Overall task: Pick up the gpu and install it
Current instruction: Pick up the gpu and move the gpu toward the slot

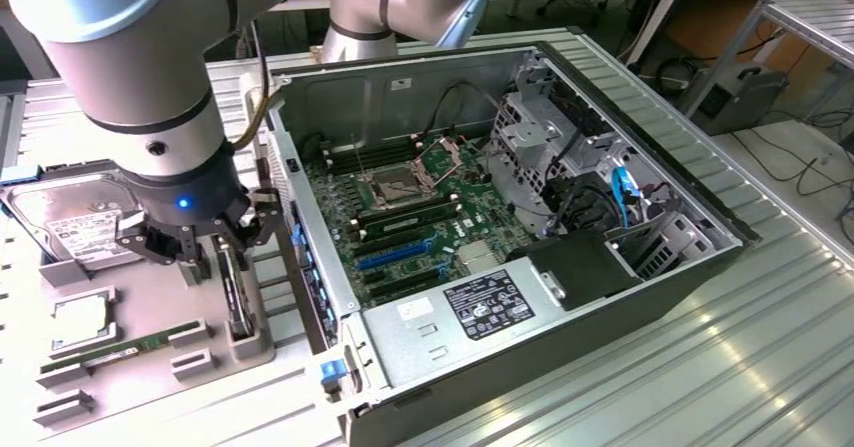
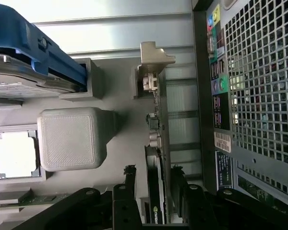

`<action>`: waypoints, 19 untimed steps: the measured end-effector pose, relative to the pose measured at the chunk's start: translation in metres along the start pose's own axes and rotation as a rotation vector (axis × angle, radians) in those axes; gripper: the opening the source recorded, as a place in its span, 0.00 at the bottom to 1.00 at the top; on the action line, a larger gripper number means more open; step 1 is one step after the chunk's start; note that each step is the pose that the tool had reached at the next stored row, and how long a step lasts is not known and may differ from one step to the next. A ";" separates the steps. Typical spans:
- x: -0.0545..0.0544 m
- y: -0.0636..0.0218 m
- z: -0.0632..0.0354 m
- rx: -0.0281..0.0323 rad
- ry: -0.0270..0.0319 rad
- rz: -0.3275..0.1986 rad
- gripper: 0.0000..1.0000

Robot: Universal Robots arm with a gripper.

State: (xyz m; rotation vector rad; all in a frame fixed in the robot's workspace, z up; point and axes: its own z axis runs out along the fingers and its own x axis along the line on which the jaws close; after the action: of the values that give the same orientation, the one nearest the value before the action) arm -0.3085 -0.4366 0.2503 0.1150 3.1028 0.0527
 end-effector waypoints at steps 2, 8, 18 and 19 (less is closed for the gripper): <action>0.000 -0.0003 0.0027 -0.0003 -0.0041 0.000 0.42; 0.000 -0.0007 0.0062 -0.0009 -0.0085 -0.001 0.42; 0.000 -0.0008 0.0063 -0.0010 -0.0086 -0.001 0.42; 0.000 -0.0008 0.0063 -0.0010 -0.0086 -0.001 0.41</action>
State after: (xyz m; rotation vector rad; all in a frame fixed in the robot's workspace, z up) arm -0.3088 -0.4371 0.2440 0.1130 3.0942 0.0536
